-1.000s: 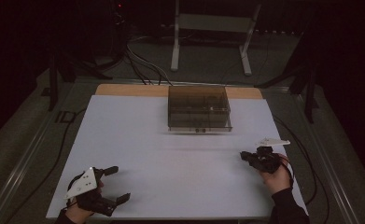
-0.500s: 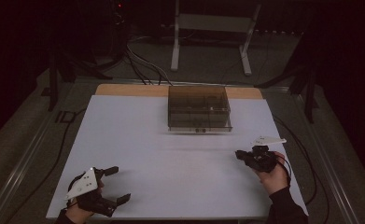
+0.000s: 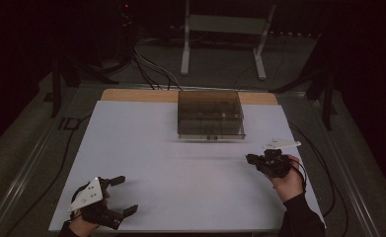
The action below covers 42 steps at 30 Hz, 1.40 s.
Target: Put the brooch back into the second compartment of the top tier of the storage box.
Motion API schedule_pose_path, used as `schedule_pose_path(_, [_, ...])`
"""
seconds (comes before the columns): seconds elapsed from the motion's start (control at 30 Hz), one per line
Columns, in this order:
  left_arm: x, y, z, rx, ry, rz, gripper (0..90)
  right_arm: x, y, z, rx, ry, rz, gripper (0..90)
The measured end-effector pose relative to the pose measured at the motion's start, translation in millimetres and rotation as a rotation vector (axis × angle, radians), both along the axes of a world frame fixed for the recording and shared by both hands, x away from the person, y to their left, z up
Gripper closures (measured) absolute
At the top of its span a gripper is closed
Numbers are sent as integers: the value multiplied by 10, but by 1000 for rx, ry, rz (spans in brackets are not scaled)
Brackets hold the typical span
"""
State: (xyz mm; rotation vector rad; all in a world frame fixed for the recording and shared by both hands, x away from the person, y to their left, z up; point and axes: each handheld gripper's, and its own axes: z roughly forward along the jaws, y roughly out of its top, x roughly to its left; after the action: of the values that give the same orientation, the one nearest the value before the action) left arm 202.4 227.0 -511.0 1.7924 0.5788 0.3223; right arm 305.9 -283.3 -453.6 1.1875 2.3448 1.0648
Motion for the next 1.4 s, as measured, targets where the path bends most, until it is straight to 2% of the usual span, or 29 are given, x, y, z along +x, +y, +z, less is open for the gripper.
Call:
schedule_pose_path(0.43, [-2,1,1,3,-2,-2,6,72,84,149,7,-16,14,857])
schedule_pose_path(0.87, [1,-2,3,5,-4,-1,5,211,217,320,12,-46,34,857])
schedule_pose_path(1.4, [-8,-10,13,4,-7,-8,5,388,382,439,34,-60,50,856])
